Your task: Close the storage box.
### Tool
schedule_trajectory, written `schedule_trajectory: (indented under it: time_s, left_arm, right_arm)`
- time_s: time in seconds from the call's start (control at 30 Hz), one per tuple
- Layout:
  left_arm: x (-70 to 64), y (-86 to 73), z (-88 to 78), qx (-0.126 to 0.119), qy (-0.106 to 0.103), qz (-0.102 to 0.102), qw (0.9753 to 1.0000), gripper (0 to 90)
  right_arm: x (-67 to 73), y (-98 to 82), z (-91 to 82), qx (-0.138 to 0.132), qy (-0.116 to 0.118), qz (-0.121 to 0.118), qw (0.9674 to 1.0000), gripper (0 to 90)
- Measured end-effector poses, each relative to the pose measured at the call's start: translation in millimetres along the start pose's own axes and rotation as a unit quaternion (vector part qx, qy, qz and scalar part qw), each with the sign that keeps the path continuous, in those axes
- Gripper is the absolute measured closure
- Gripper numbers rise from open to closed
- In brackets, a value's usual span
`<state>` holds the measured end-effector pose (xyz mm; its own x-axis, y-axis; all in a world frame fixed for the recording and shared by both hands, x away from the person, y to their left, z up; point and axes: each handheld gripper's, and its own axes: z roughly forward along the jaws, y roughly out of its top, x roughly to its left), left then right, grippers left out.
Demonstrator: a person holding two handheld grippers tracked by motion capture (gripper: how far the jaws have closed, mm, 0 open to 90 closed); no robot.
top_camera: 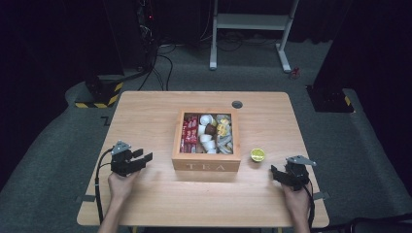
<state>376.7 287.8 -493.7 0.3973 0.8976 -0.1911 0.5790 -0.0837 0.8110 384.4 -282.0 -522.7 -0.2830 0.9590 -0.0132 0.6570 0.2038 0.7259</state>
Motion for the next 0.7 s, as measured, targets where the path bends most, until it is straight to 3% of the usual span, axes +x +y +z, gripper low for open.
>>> schedule_trajectory:
  time_s: [0.37, 0.7]
  left_arm:
    - [5.4, -8.5, 8.5, 0.012, 0.031, 0.000, 0.9995, 47.5]
    - [5.4, -15.4, 18.6, 0.031, 0.054, 0.017, 0.9979, 46.2]
  right_arm:
    - [0.0, 0.0, 0.0, 0.000, -0.001, 0.000, 1.0000, 30.1]
    - [0.1, 0.0, 0.0, 0.000, -0.001, 0.001, 1.0000, 30.1]
